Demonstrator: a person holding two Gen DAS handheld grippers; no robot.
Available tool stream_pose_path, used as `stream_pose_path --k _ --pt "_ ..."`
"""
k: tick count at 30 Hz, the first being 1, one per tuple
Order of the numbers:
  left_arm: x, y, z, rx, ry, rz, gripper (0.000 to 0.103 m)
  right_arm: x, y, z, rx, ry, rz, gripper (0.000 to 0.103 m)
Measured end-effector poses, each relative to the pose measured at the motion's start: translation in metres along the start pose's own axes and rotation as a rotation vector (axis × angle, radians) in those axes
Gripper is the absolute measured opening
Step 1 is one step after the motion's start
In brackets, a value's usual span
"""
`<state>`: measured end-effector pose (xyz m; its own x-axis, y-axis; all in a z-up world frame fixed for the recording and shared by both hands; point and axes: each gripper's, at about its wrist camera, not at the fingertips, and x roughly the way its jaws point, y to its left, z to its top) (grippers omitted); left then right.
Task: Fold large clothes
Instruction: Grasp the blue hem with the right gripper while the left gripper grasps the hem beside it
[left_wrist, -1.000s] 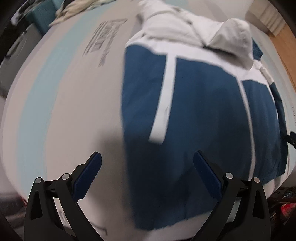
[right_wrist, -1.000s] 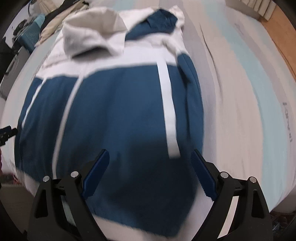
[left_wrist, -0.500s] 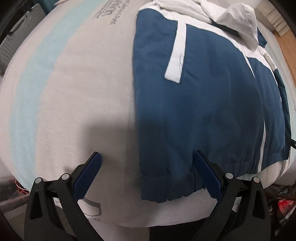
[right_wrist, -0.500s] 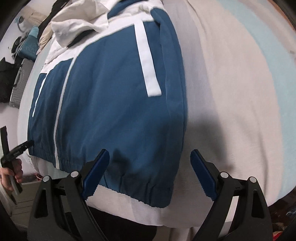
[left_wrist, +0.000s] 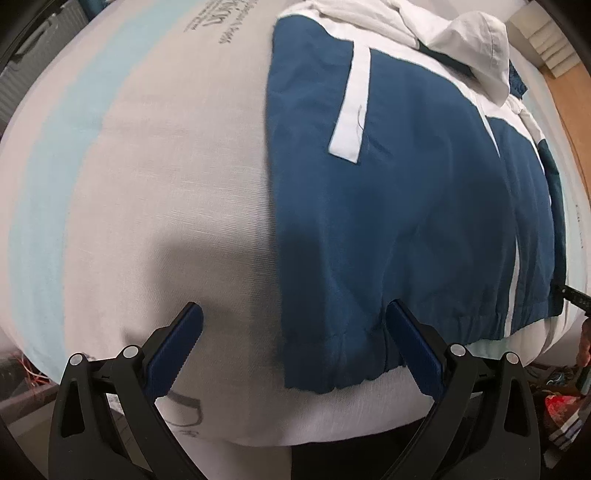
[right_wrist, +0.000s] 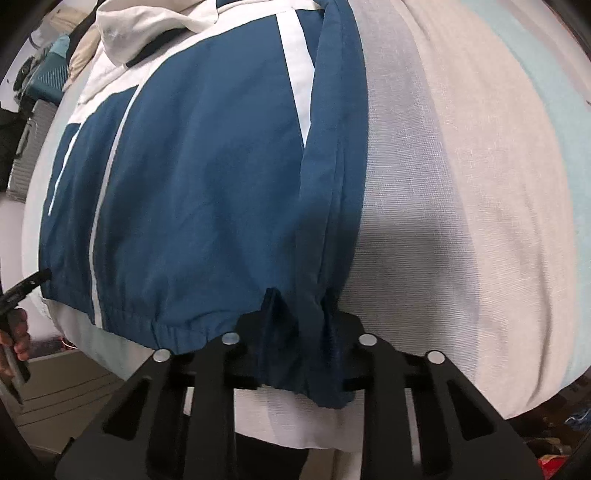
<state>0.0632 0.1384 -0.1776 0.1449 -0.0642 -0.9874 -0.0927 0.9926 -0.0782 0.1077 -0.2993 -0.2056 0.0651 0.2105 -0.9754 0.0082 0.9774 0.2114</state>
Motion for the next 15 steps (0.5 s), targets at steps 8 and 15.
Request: stream_pose_path --k 8,15 --pt "0.004 0.014 0.001 0.025 0.036 -0.033 0.097 0.003 0.002 0.0 0.004 -0.009 -0.016 0.02" --pt "0.016 -0.002 0.001 0.05 0.065 -0.1 0.078 -0.003 -0.004 -0.007 0.01 -0.014 0.002 0.02"
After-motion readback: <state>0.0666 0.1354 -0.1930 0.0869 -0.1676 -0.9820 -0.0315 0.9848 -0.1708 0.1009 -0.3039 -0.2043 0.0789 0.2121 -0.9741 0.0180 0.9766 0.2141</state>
